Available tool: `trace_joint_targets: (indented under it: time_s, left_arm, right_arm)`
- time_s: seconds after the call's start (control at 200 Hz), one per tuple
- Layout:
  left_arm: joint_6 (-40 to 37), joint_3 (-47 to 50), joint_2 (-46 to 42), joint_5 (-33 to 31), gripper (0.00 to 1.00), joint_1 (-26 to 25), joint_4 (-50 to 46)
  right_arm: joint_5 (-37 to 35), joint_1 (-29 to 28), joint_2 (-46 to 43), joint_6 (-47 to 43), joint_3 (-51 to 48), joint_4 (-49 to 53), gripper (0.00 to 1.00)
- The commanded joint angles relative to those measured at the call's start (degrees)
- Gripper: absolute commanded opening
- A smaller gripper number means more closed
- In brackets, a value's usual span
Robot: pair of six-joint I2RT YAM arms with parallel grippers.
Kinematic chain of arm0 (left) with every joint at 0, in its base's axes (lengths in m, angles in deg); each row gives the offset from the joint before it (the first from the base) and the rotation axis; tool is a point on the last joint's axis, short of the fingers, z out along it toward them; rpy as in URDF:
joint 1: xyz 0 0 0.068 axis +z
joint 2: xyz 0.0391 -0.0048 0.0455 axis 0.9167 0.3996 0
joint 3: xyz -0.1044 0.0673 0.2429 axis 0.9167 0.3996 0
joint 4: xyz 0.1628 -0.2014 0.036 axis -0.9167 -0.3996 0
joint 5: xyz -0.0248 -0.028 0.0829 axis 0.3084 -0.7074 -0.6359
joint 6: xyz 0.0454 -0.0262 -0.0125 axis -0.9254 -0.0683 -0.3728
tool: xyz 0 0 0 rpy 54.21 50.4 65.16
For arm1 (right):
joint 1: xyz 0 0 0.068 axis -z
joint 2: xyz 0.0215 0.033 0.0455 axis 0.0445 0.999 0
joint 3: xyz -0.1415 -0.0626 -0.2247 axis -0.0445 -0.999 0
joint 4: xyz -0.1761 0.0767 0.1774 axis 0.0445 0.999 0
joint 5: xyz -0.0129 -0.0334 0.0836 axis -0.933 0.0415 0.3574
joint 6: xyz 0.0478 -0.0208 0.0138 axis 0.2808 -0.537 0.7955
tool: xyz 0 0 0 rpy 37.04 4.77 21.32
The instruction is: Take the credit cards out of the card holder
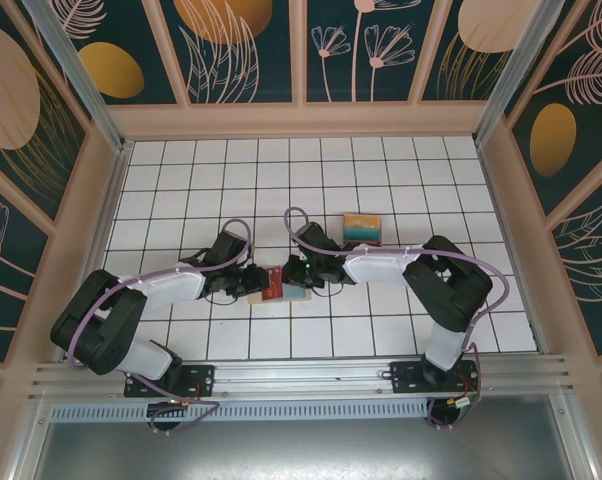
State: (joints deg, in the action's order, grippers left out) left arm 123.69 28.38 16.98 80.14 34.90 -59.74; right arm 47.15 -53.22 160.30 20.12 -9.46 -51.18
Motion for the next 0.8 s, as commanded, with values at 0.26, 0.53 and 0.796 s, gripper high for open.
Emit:
trace_joint_targets:
  time_s: [0.26, 0.53, 0.796]
  left_arm:
    - [-0.59, -0.12, 1.02, 0.02, 0.29, -0.44, -2.56]
    - [-0.56, -0.03, 0.99, 0.13, 0.29, -0.44, -2.49]
    - [-0.54, -0.03, 1.01, 0.33, 0.29, -0.47, -2.3]
  right_arm:
    - [4.31, -0.91, 2.95, -0.22, 2.53, -1.61, 0.17]
    - [3.7, -1.05, 3.58, -0.27, 2.4, -0.2, 0.17]
    - [5.04, -1.26, 3.87, -0.42, 2.69, -1.22, 0.01]
